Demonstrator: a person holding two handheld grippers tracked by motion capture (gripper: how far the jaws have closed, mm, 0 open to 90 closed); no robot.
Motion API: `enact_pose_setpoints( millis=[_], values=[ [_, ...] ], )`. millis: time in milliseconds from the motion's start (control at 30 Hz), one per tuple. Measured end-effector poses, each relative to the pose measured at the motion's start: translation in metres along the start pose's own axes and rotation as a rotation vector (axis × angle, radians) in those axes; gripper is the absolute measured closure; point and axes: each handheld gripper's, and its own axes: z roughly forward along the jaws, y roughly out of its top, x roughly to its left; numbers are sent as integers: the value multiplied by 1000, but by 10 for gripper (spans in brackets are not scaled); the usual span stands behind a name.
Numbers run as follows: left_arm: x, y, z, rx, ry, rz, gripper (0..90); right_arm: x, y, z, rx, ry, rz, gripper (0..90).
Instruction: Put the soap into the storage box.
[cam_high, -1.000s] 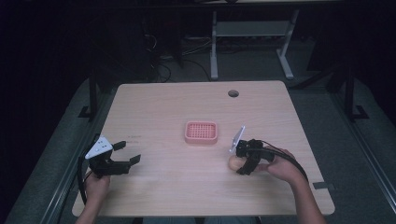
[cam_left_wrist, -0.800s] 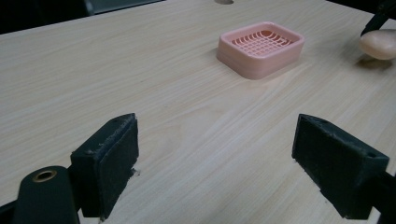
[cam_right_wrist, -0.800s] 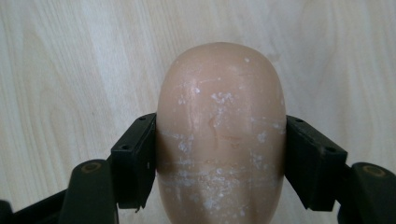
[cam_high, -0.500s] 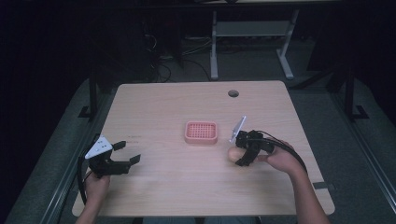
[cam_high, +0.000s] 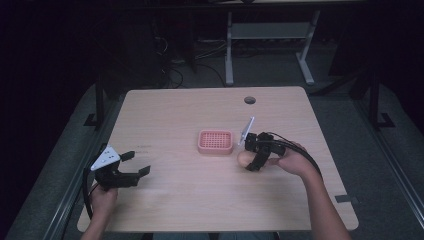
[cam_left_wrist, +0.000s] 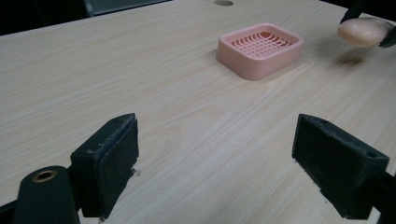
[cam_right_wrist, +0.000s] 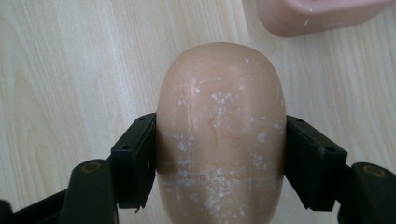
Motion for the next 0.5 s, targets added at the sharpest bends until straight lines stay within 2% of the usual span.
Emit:
enact_pose_setpoints(
  millis=[200,500],
  values=[
    [0,0,0,-3,1,-2,143,-4,4,1,-24,9,3,321],
    [1,0,0,-2,4,-5,143,-11,9,3,-24,17,8,321]
  ],
)
